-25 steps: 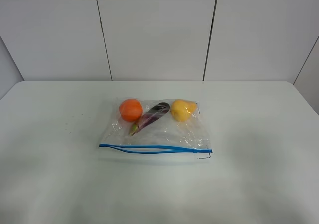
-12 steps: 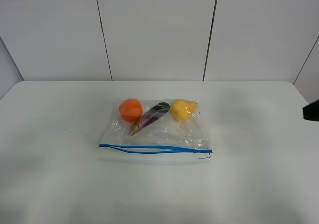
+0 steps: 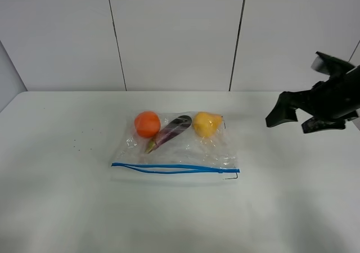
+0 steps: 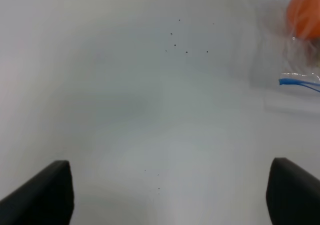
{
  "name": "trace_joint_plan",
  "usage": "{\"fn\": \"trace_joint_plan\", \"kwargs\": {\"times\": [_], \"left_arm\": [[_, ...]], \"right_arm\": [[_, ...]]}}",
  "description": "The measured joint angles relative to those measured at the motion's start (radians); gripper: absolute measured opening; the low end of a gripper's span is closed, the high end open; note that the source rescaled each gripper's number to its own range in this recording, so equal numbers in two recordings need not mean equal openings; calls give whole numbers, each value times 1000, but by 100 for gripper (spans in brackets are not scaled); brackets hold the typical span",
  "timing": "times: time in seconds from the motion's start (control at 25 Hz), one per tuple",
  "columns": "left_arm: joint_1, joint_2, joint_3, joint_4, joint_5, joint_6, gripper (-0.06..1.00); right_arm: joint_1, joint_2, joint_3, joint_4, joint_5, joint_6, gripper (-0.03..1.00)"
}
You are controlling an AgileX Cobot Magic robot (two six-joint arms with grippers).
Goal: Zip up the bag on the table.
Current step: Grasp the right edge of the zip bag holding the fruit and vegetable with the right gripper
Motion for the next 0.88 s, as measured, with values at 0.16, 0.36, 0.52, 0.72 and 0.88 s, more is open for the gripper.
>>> {"fn": "trace_joint_plan", "kwargs": {"times": [0.16,0.36,0.52,0.72,0.88], "left_arm": [[0,0,0,0,0,0,100],[0,0,0,0,0,0,100],[0,0,0,0,0,0,100],[0,0,0,0,0,0,100],[0,0,0,0,0,0,100]], "right_arm": [[0,134,0,194,2,-201,100],[0,268,0,329,28,-380,100],[0,360,0,422,49,-471,100],[0,450,-4,513,88,-561,100],[0,507,-5,589,116,-638,100]]}}
